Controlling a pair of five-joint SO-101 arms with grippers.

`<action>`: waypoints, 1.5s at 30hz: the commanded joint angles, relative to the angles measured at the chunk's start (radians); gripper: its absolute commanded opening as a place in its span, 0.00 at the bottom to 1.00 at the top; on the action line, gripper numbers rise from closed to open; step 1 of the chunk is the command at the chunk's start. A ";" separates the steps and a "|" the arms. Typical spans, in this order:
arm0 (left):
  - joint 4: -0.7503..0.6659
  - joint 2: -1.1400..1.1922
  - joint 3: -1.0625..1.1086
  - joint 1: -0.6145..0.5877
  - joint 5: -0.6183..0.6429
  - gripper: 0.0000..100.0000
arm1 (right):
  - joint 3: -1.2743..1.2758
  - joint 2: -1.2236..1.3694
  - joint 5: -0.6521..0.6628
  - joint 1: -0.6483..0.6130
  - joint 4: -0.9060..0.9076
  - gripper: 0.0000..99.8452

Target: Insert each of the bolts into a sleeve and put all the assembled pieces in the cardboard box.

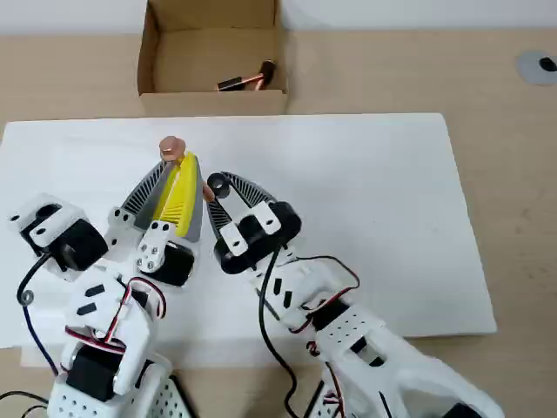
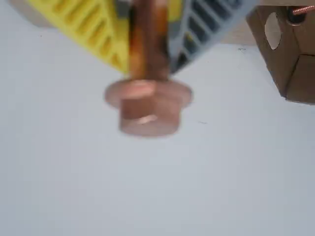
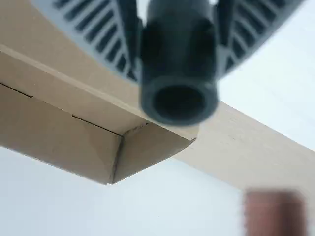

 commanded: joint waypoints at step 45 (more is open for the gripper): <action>-0.238 -0.007 0.089 0.032 -0.106 0.01 | -0.016 -0.035 -0.008 0.013 -0.029 0.01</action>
